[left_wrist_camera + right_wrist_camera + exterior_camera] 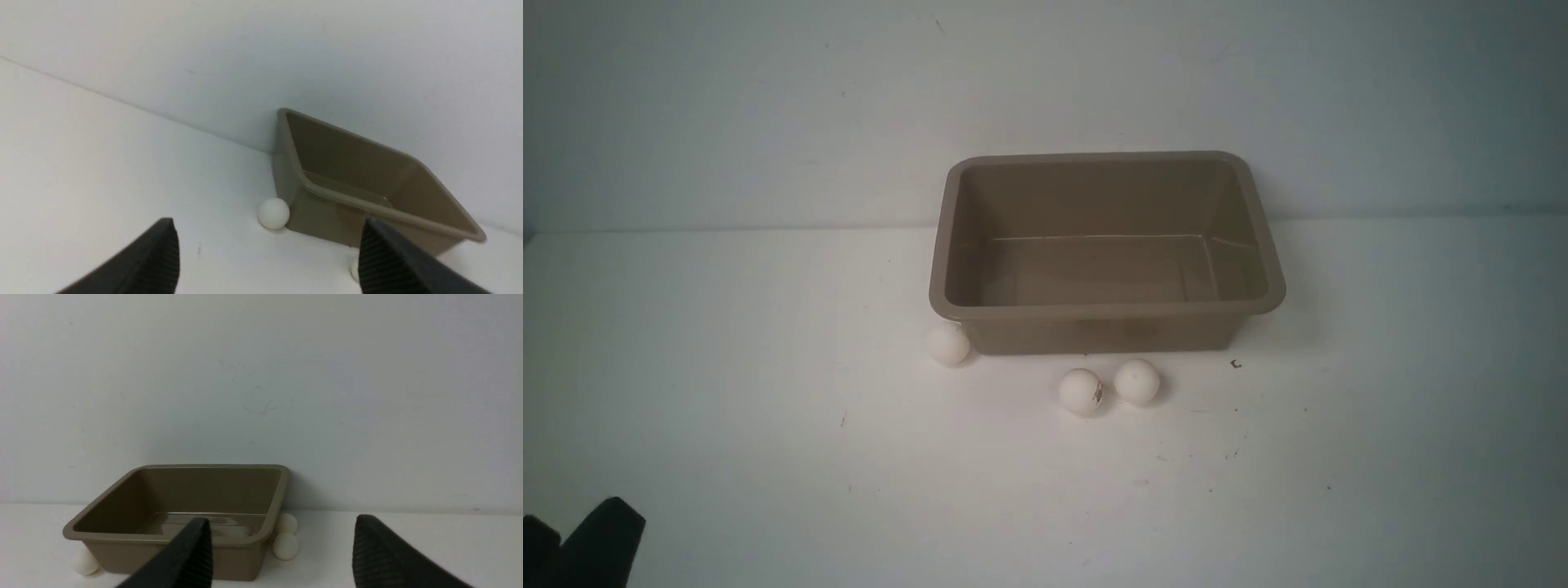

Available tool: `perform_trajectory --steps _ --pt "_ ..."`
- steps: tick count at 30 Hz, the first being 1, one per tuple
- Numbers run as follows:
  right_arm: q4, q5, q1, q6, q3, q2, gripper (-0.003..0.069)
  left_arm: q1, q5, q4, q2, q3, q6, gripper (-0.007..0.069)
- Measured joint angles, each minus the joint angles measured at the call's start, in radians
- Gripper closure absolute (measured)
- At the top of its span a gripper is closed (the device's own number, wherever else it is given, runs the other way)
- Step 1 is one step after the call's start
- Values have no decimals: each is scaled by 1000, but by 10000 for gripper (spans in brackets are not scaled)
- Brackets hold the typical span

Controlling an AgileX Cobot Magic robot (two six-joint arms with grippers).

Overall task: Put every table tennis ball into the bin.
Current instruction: Use the left arm to clamp the table tennis ball closest to it

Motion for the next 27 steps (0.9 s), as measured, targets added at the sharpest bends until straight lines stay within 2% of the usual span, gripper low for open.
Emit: perform_trajectory --steps 4,5,6,12,17,27 --pt "27 8 0 -14 0 0 236 0 91 -48 51 -81 127 94" --pt "32 10 0 -14 0 0 236 0 120 -62 87 -117 199 94" --pt "34 10 0 -14 0 0 236 0 120 -63 91 -122 208 94" --pt "52 86 0 -33 0 0 236 0 230 -68 258 -276 466 94" --pt "53 145 0 -67 0 0 236 0 256 -65 449 -398 539 94" --pt "90 147 0 -90 0 0 236 0 357 -97 912 -572 712 94"
